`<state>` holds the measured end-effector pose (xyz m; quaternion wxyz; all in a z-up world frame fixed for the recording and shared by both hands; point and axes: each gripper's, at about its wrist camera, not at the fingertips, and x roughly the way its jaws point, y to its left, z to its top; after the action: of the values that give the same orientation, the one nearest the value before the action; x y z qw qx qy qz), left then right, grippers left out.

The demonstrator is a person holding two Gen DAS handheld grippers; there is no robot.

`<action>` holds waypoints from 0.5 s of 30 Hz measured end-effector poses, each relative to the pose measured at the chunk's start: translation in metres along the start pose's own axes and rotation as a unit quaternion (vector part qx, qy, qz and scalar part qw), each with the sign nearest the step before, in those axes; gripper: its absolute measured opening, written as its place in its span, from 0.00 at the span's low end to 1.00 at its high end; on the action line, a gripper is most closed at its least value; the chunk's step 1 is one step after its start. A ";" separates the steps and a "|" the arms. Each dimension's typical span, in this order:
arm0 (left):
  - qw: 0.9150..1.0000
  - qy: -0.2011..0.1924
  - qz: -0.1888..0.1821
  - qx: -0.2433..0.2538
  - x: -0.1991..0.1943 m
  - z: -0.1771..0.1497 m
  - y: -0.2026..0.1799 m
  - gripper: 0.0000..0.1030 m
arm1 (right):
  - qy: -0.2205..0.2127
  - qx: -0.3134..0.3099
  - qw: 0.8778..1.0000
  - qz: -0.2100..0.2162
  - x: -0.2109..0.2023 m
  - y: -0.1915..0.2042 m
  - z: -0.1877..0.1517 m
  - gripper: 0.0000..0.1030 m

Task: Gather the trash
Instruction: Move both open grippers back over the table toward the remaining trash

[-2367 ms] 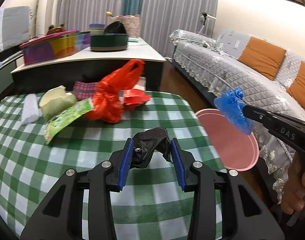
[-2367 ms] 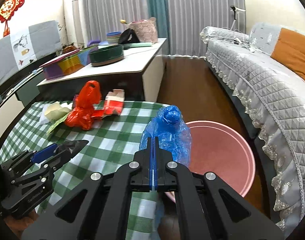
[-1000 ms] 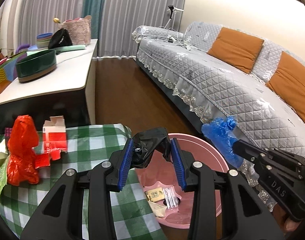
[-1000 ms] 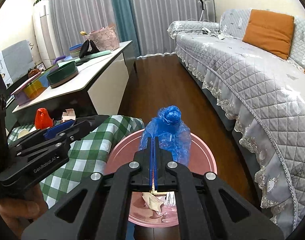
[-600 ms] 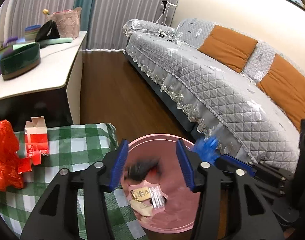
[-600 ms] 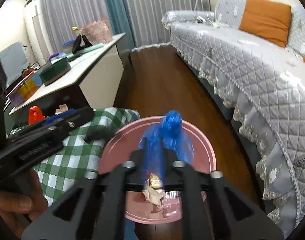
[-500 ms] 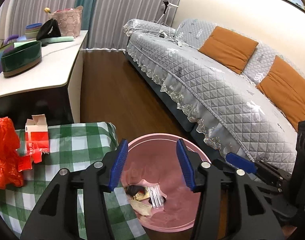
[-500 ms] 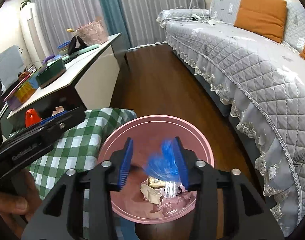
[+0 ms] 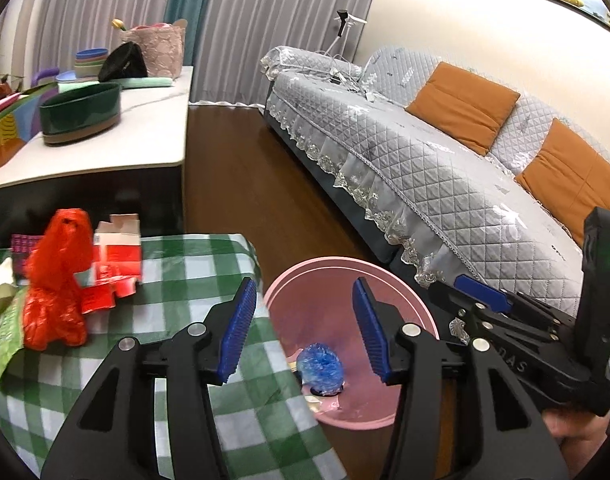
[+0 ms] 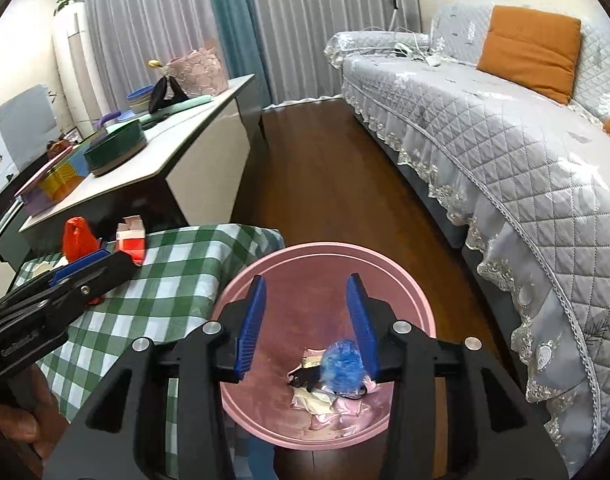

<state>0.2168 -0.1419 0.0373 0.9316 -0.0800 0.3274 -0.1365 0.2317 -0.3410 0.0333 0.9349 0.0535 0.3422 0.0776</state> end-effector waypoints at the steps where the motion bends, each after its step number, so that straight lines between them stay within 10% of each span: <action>1: 1.000 -0.002 0.001 0.000 -0.006 -0.001 0.002 0.48 | -0.002 -0.004 1.000 0.002 -0.001 0.004 0.000 0.42; 15: 0.998 -0.035 0.043 0.010 -0.092 0.002 0.055 0.48 | -0.025 -0.037 0.998 0.048 -0.019 0.061 -0.004 0.33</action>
<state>0.1608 -0.0616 0.0800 0.9482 -0.0617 0.2964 -0.0965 0.2081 -0.2842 0.0523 0.9398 0.0371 0.3123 0.1340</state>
